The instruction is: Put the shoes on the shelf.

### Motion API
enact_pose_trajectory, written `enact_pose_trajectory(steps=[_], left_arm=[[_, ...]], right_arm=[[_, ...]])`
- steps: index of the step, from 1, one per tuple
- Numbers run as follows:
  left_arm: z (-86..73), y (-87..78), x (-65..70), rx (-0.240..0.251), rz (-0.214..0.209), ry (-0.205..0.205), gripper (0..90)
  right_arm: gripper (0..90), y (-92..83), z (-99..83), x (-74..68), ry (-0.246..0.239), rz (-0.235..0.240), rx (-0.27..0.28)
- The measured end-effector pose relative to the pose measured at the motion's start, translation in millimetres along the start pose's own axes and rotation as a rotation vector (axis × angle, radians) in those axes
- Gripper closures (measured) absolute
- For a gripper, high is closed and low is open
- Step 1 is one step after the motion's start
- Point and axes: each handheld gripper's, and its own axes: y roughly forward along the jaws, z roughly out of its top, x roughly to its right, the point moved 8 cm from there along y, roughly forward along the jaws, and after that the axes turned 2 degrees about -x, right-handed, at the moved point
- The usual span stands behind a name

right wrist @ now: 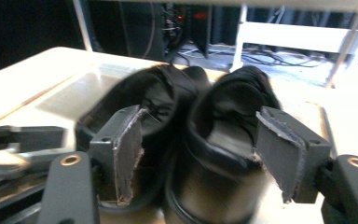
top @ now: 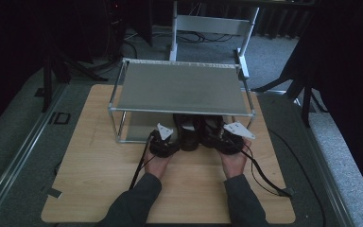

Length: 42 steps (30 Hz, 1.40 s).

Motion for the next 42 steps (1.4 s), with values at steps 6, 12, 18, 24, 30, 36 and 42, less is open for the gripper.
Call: enact_pose_trajectory(steps=[6, 12, 18, 24, 30, 36, 42], left_arm=[[-13.4, -2.3, 20.5, -0.043, -0.035, 0.050, 34.6], [-19.5, 10.2, 32.7, -0.090, -0.018, 0.098, 28.8], [-18.8, 20.5, 36.3, -0.103, -0.024, 0.105, 29.3], [-17.3, 22.3, 35.8, -0.108, -0.060, 0.105, 30.8], [-14.6, 26.2, 33.8, -0.113, -0.065, 0.114, 30.1], [-10.8, 32.5, 29.1, -0.123, -0.045, 0.103, 32.3], [-8.3, 36.6, 21.9, -0.113, -0.063, 0.081, 36.6]], right_arm=[[17.7, 14.0, -26.9, 11.0, 0.030, -0.059, -0.087], [13.6, 42.5, -38.7, 10.4, 0.088, -0.057, -0.139], [14.1, 56.4, -38.1, 13.8, 0.099, -0.087, -0.169], [19.3, 54.7, -37.5, 6.9, 0.035, -0.122, -0.180], [20.9, 52.7, -37.2, 5.0, -0.004, -0.141, -0.186], [21.5, 53.1, -37.0, 2.7, -0.029, -0.138, -0.195], [20.8, 53.8, -36.5, 2.3, -0.022, -0.127, -0.190]])
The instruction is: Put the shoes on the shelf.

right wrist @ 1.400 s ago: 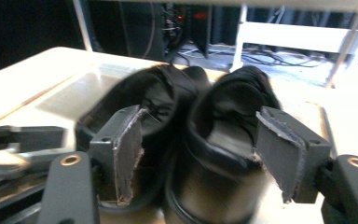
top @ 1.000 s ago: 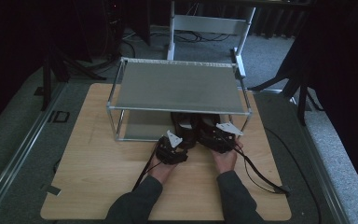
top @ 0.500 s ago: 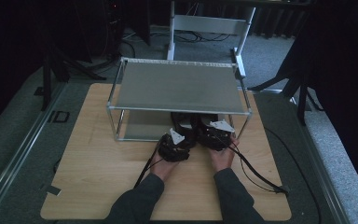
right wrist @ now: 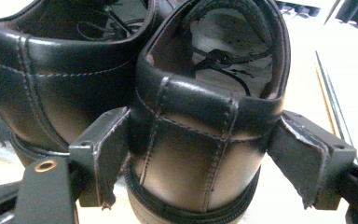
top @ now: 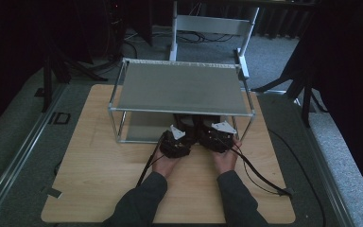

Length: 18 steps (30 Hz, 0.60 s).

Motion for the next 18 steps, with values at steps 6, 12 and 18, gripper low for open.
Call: enact_pose_trajectory(steps=[6, 12, 18], left_arm=[[-1.5, -1.3, -1.1, 0.004, -0.018, -0.012, 39.4], [-1.7, -1.6, -1.0, 0.004, -0.027, -0.019, 39.3], [-4.8, -13.2, 1.6, 0.005, -0.052, -0.013, 37.4]], right_arm=[[20.3, 8.0, 6.1, -0.2, 0.029, 0.005, 0.020], [16.8, 13.8, 10.0, 2.4, 0.048, 0.006, 0.017], [17.7, -3.5, 3.4, 4.9, 0.049, 0.036, 0.025]])
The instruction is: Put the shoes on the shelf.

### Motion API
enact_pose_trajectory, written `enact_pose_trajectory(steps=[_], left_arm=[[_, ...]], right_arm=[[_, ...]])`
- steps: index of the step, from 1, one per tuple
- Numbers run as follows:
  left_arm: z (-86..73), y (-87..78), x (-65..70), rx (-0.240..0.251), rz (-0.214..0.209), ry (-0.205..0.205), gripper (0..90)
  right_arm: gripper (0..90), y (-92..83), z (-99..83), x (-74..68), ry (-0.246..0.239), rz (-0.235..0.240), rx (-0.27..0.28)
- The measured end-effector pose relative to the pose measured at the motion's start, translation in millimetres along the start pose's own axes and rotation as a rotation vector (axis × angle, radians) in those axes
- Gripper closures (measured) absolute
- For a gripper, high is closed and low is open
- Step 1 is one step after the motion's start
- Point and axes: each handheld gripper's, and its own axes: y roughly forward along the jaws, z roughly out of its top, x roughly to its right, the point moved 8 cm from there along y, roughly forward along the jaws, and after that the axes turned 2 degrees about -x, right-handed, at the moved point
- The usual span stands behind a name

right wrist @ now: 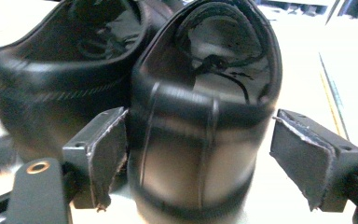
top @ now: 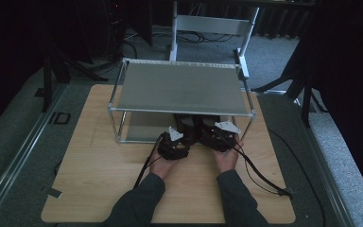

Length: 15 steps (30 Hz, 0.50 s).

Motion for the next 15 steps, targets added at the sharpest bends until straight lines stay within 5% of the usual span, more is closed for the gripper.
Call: enact_pose_trajectory(steps=[6, 15], left_arm=[[-13.3, -28.2, -2.4, -0.010, -0.012, 0.015, 36.5], [-37.6, -55.6, -23.7, -0.038, 0.011, -0.014, 36.5]], right_arm=[[18.1, -33.4, -21.0, 3.7, -0.051, 0.072, -0.019], [23.8, -52.0, -48.7, 40.0, -0.081, 0.060, -0.118]])
